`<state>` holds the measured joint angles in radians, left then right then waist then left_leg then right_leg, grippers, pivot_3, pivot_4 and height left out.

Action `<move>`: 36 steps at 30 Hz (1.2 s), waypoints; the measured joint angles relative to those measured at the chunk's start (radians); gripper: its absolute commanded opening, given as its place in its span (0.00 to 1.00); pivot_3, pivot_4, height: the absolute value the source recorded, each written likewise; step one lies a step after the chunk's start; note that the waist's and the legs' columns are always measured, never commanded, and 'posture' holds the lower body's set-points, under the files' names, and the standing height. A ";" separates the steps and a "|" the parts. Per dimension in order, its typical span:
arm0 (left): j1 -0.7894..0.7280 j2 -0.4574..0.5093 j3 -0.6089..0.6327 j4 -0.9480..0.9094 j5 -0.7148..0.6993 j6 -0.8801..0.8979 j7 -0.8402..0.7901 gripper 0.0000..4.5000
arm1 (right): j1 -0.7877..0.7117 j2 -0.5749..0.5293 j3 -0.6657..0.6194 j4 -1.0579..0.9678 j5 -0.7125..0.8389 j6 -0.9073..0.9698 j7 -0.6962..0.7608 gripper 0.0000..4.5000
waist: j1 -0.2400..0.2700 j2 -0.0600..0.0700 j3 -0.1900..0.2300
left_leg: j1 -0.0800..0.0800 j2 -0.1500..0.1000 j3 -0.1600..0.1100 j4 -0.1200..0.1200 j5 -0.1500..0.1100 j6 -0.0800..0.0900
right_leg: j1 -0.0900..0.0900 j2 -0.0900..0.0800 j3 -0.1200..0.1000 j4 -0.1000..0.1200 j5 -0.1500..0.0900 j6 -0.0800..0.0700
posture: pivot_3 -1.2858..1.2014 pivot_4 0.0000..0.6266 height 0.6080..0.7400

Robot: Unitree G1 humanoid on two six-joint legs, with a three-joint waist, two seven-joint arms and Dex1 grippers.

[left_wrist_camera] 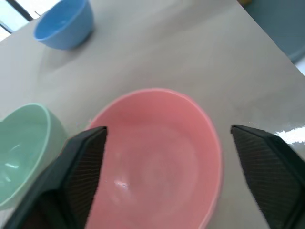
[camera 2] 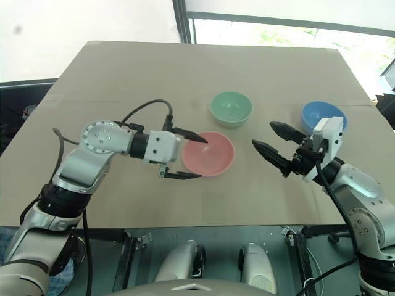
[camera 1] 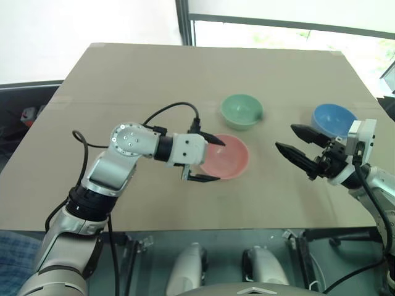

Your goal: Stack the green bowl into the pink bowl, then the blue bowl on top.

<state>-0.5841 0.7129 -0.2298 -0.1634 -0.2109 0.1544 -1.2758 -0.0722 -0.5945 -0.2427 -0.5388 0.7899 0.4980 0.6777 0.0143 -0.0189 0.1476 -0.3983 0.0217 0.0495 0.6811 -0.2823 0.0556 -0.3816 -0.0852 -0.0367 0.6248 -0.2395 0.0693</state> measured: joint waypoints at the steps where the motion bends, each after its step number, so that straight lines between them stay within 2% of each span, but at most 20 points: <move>1: 0.013 -0.003 0.021 -0.003 -0.037 0.046 0.010 0.99 | -0.001 0.000 0.001 0.006 -0.001 0.000 0.005 0.81 | 0.000 0.000 0.000 | 0.000 0.000 0.000 0.000 0.000 0.000 | 0.000 0.000 0.000 0.000 0.000 0.000 | 0.52 0.24 1.00; 4: 0.033 -0.009 0.060 -0.016 -0.096 0.131 0.042 0.99 | -0.011 -0.009 0.010 0.029 -0.014 0.003 0.014 0.81 | 0.000 0.000 0.000 | 0.000 0.000 0.000 0.000 0.000 0.000 | 0.000 0.000 0.000 0.000 0.000 0.000 | 0.52 0.24 1.00; 8: 0.083 -0.023 0.174 -0.043 -0.168 0.268 0.166 0.99 | -0.106 -0.047 0.075 0.132 -0.105 0.015 0.013 0.81 | -0.006 0.000 0.000 | 0.001 0.000 0.001 0.001 0.000 0.000 | 0.000 0.000 0.001 0.001 0.000 0.000 | 0.52 0.24 1.00; 13: 0.178 -0.010 0.400 -0.097 -0.330 0.451 0.287 0.99 | -0.349 -0.020 0.216 0.327 -0.285 -0.019 -0.006 0.81 | -0.024 0.000 0.000 | 0.001 0.001 0.000 0.000 0.000 -0.001 | -0.001 0.001 0.000 0.001 0.000 0.000 | 0.52 0.24 1.00; 18: 0.251 0.072 0.640 -0.127 -0.480 0.545 0.321 0.99 | -0.497 0.004 0.322 0.514 -0.443 -0.093 0.027 0.81 | -0.017 0.000 0.001 | -0.002 -0.001 -0.001 -0.001 0.000 0.000 | -0.001 -0.001 -0.001 0.000 0.000 0.000 | 0.52 0.24 1.00; 20: 0.260 0.075 0.660 -0.132 -0.501 0.556 0.322 0.99 | -0.520 0.012 0.342 0.544 -0.470 -0.106 0.035 0.81 | -0.015 0.000 0.001 | -0.002 -0.001 -0.001 -0.001 0.000 0.000 | -0.001 -0.002 -0.002 0.000 0.000 0.000 | 0.52 0.24 1.00; 25: 0.367 0.093 0.726 -0.193 -0.571 0.588 0.340 0.99 | -0.675 0.067 0.491 0.711 -0.628 -0.194 0.112 0.81 | -0.028 0.001 0.001 | 0.000 0.000 -0.001 -0.001 0.001 -0.002 | -0.001 -0.001 -0.002 0.000 0.000 0.000 | 0.52 0.24 1.00; 36: 0.507 0.089 0.767 -0.256 -0.602 0.589 0.386 0.99 | -0.893 0.233 0.612 1.084 -0.825 -0.320 0.128 0.81 | -0.027 0.001 0.001 | 0.000 0.000 -0.002 -0.004 0.002 -0.003 | -0.002 -0.001 -0.003 0.000 0.000 0.000 | 0.52 0.24 1.00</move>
<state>-0.0773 0.8016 0.5369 -0.4196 -0.8129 0.7432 -0.8898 -0.9648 -0.3618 0.3692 0.5447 -0.0350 0.1777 0.8054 -0.0130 -0.0178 0.1490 -0.3986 0.0215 0.0479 0.6768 -0.2808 0.0522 -0.3833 -0.0859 -0.0395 0.6252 -0.2395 0.0688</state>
